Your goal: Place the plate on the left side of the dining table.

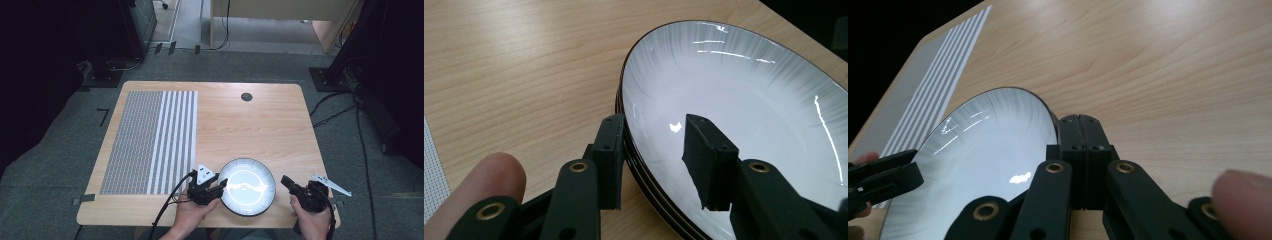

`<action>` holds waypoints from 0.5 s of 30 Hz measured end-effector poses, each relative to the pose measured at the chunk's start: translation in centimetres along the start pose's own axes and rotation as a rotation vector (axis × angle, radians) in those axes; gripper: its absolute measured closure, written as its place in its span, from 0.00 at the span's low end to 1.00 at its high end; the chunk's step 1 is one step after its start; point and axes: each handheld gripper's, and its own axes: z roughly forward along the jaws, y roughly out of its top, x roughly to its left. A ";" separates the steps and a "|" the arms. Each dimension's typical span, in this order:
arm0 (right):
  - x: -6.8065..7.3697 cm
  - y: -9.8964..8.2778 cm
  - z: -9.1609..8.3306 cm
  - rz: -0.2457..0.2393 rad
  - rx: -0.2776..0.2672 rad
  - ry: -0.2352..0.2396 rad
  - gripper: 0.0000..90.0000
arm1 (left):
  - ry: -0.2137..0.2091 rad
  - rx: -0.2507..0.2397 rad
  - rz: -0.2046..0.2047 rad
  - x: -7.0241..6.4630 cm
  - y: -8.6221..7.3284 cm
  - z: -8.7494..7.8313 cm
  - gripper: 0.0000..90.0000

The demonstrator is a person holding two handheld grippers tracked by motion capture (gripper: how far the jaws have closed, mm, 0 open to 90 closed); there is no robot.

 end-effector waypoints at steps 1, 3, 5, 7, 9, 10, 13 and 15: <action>-0.3 -0.1 0.4 0.025 0.018 0.012 1.00 | -0.001 -0.001 -0.001 0.0 0.0 0.0 0.67; -0.6 -0.3 0.8 0.076 0.051 0.053 1.00 | -0.004 0.002 0.001 0.1 0.0 0.0 0.68; -0.8 -0.4 1.1 0.101 0.061 0.082 0.98 | -0.005 0.005 0.002 0.1 0.0 0.0 0.68; -0.8 -0.4 1.2 0.104 0.060 0.095 0.97 | -0.005 0.006 0.000 0.1 0.0 0.0 0.68; -0.7 -0.5 1.2 0.116 0.066 0.107 0.96 | -0.003 0.005 0.001 0.1 0.0 -0.1 0.69; -0.7 -0.5 1.3 0.111 0.069 0.103 0.96 | -0.002 0.004 0.001 0.1 0.0 -0.1 0.69; -0.7 -0.6 1.4 0.126 0.092 0.103 0.97 | 0.003 0.005 0.007 0.0 0.0 -0.1 0.70; -1.0 -0.5 1.3 0.156 0.099 0.112 0.97 | 0.007 0.005 0.020 -0.1 -0.1 -0.1 0.71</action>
